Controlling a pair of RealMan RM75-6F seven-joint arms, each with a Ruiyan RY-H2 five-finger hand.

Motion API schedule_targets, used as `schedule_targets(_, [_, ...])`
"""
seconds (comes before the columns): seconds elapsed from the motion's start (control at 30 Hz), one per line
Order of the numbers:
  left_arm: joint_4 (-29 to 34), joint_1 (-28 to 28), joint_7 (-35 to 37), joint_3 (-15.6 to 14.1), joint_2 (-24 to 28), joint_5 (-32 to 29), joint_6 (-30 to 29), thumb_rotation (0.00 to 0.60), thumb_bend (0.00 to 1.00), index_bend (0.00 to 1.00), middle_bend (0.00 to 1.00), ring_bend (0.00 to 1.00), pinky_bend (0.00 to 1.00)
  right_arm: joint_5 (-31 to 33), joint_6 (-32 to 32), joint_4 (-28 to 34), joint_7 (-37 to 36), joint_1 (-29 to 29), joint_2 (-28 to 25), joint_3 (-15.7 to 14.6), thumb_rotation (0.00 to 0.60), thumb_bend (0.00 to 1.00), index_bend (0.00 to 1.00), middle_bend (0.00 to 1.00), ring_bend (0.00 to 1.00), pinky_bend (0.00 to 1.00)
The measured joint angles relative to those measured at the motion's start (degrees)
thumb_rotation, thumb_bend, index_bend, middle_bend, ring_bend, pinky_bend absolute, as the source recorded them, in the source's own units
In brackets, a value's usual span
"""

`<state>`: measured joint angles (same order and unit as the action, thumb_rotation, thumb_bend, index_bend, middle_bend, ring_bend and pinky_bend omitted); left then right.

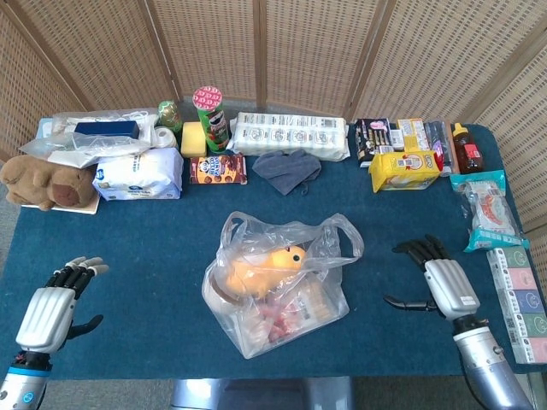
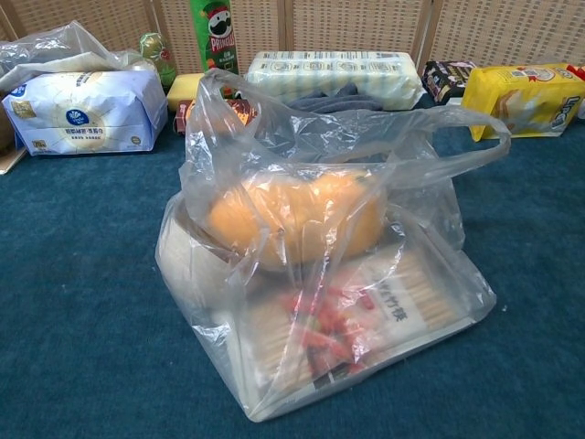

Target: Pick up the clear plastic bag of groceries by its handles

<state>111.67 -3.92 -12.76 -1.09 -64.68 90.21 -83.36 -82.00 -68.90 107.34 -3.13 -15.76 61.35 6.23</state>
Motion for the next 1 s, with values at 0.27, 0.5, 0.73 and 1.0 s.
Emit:
schedule_targets(0.27, [0.2, -1.1, -0.8, 1.2, 0.1, -1.2, 0.8, 0.6, 0.12, 0.23, 0.22, 0.14, 0.21, 7.7, 7.1, -0.8, 5.1, -4.7, 0.5, 1.6, 0.323, 0.07, 0.19, 0.17, 0.08, 0.0])
schedule_targets(0.5, [0.9, -2.0, -0.9, 2.7, 1.7, -1.4, 0.4, 0.6, 0.12, 0.23, 0.22, 0.14, 0.21, 10.9, 12.0, -1.4, 8.0, -8.3, 0.9, 2.1, 0.326, 0.06, 0.19, 0.17, 0.08, 0.0])
schedule_targets(0.73, [1.8, -3.3, -0.8, 3.6, 2.8, -1.8, 1.2, 0.6, 0.12, 0.23, 0.22, 0.14, 0.21, 14.3, 16.4, -0.4, 11.5, -12.3, 0.9, 2.4, 0.328, 0.07, 0.2, 0.19, 0.08, 0.0])
schedule_targets(1.0, [2.0, -4.0, -1.0, 3.9, 2.7, -2.7, 1.9, 0.6, 0.12, 0.23, 0.22, 0.14, 0.21, 16.9, 21.6, 2.1, 10.3, -16.3, 1.2, 3.3, 0.326, 0.07, 0.21, 0.19, 0.08, 0.0])
